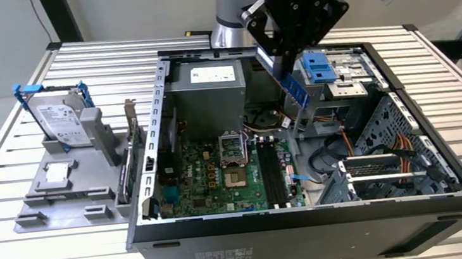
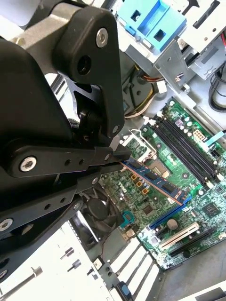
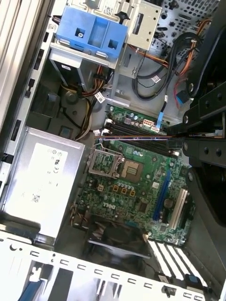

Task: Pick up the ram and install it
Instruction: 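Insert the ram into the slot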

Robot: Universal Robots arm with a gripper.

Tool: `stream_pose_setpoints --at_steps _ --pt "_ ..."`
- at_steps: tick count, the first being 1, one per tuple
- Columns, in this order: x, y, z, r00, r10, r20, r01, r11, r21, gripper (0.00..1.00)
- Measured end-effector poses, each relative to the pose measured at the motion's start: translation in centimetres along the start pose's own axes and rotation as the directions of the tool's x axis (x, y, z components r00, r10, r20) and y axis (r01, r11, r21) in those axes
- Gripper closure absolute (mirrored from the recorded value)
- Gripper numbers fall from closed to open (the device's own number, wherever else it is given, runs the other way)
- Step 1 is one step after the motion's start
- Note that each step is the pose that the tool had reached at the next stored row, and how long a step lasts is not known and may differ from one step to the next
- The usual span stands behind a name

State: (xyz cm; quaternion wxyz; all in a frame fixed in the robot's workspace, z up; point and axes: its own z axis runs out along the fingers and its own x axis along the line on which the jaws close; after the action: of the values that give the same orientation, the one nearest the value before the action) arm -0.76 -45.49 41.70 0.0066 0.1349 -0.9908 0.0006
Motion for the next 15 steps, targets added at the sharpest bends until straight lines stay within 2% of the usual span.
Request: stream_pose_setpoints --at_steps 15 --pt "-0.13 -0.04 0.0 0.9984 0.057 0.0 -0.057 0.9984 -0.0009 1.0"
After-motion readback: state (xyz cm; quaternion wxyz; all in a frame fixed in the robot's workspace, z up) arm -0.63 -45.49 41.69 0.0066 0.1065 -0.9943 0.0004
